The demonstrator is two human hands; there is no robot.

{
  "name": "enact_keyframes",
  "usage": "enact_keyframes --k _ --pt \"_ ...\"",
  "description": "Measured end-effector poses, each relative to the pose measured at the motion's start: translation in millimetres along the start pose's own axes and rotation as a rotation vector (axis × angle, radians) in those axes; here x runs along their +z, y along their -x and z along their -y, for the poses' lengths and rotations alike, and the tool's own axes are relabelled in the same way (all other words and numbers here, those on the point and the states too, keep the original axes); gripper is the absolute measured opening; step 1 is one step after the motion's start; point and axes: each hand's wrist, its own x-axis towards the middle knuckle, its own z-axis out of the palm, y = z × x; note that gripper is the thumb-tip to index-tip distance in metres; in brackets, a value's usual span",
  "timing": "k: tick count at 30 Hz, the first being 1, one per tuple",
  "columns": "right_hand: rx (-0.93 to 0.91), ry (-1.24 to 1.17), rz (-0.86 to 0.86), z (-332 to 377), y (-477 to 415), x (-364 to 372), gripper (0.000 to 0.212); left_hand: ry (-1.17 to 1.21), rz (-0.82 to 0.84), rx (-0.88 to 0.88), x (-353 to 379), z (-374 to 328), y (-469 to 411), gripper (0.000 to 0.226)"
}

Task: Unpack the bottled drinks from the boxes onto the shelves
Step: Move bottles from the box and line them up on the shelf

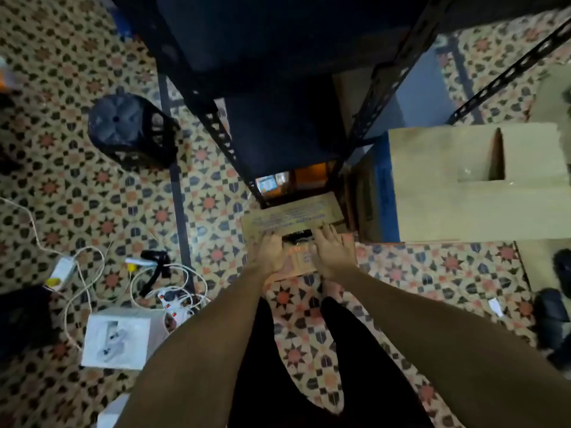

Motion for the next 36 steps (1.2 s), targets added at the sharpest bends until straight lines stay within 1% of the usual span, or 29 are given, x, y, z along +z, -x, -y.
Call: enact_keyframes --k 1,4,7,9,11,15,17,19,22,23,26,29,31,32,34,36 --pt "0.004 -0.002 0.023 -4.8 -7.9 7.1 0.056 0.002 0.038 -0.013 7.1 2.9 -5.6 0.044" --pt "0.013 0.013 0.114 -23.3 -36.9 28.5 0.053 -0.03 0.076 -0.038 39.3 19.9 -29.4 0.039" --pt "0.004 0.069 0.145 -38.2 -69.8 47.6 0.053 -0.055 0.141 -0.049 62.5 33.3 -51.4 0.041" --pt "-0.023 0.1 0.127 -48.4 -89.9 58.0 0.05 -0.072 0.169 -0.051 74.3 40.5 -67.7 0.038" --pt "-0.053 0.117 0.095 -56.6 -103.2 68.1 0.044 -0.054 0.149 -0.047 86.6 47.8 -81.7 0.037" --pt "-0.088 0.183 0.098 -67.3 -113.0 80.8 0.038 -0.051 0.129 -0.022 102.5 55.1 -95.1 0.039" --pt "-0.082 0.17 0.043 -68.5 -112.3 79.7 0.032 -0.074 0.124 -0.006 104.7 56.8 -97.4 0.04" --pt "-0.025 0.128 0.04 -66.0 -107.9 77.4 0.028 -0.06 0.14 -0.016 104.3 56.0 -96.7 0.038" --pt "0.047 0.165 0.113 -68.1 -97.8 82.8 0.031 -0.018 0.173 -0.053 105.5 56.0 -94.0 0.037" --pt "0.062 0.194 0.165 -71.7 -96.1 86.5 0.032 -0.007 0.187 -0.059 105.7 56.7 -94.9 0.038" --pt "0.156 0.225 0.394 -84.3 -95.2 102.9 0.032 0.018 0.205 -0.065 106.1 57.7 -101.5 0.039" --pt "0.203 0.174 0.454 -90.6 -95.2 118.8 0.041 0.07 0.162 -0.061 107.2 55.3 -104.7 0.039" --pt "0.208 0.157 0.447 -90.3 -98.1 124.7 0.036 0.085 0.089 -0.042 110.7 57.6 -102.5 0.037" --pt "0.211 0.147 0.406 -89.2 -99.8 125.0 0.032 0.074 0.033 -0.02 112.5 59.8 -100.5 0.036" --pt "0.239 0.103 0.261 -88.3 -103.8 124.3 0.028 0.041 -0.088 0.032 114.7 64.7 -95.5 0.039" --pt "0.267 0.111 0.118 -89.2 -110.3 125.5 0.038 -0.012 -0.199 0.095 112.3 69.3 -92.9 0.044"
